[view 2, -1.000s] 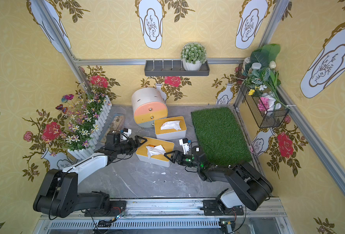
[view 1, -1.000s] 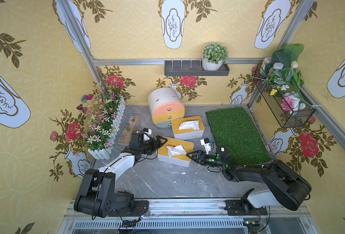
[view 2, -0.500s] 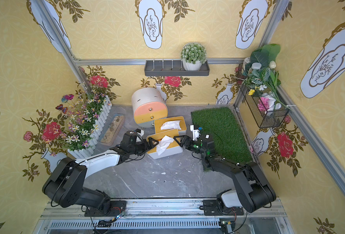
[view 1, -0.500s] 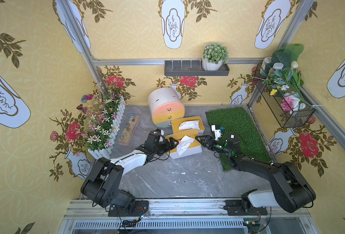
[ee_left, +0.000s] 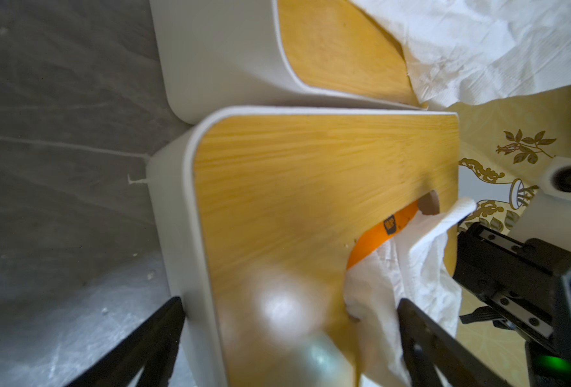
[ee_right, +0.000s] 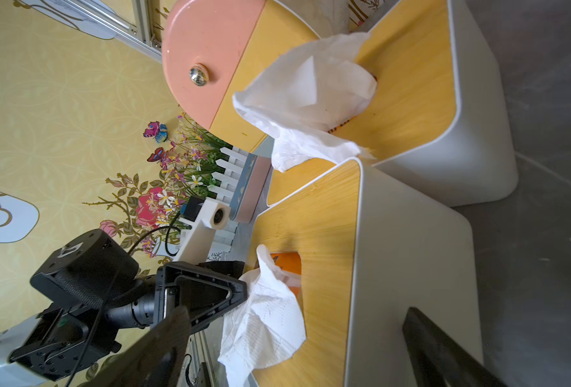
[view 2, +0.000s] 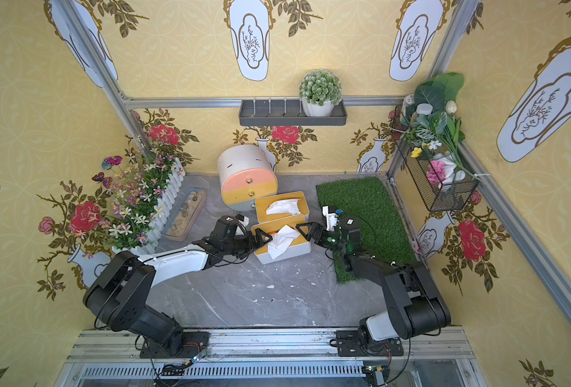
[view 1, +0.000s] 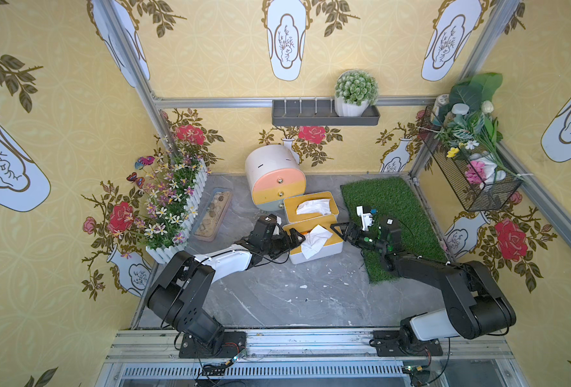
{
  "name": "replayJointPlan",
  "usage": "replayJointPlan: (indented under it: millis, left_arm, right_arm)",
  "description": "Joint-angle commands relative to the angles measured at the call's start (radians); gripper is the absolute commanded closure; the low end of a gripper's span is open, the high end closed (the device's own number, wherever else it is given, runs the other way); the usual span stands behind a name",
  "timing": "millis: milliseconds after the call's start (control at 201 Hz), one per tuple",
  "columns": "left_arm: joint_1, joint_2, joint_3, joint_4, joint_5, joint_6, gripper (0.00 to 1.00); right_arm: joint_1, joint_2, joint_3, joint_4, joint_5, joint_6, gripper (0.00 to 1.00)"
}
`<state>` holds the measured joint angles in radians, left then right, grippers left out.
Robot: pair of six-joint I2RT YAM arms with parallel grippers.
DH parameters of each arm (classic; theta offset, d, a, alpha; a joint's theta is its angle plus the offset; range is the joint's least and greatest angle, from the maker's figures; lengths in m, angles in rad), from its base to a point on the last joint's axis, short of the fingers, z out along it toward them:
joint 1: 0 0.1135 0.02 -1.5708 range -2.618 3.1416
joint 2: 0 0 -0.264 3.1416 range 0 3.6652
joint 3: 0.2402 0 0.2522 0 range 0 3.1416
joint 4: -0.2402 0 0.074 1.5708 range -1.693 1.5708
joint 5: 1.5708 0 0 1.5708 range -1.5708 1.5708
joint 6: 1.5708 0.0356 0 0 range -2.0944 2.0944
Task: Put the tissue paper into the tissue box
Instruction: Move the tissue box to the center of the board.
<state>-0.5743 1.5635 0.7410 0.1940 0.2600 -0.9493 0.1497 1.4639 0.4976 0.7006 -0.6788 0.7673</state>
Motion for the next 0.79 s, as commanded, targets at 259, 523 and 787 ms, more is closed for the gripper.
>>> replayJointPlan:
  millis: [259, 523, 787]
  left_arm:
    - [-0.009, -0.022, 0.041, 0.156, 0.122, 0.021, 0.00]
    - [0.020, -0.098, 0.022, 0.094, 0.092, 0.051, 0.00]
    - [0.030, -0.170, 0.015, 0.016, 0.050, 0.099, 0.00]
  right_arm:
    - [-0.040, 0.047, 0.016, -0.054, -0.173, -0.035, 0.00]
    - [-0.068, 0.002, 0.119, -0.258, -0.091, -0.212, 0.00]
    - [-0.078, 0.120, 0.230, -0.190, -0.122, -0.265, 0.00]
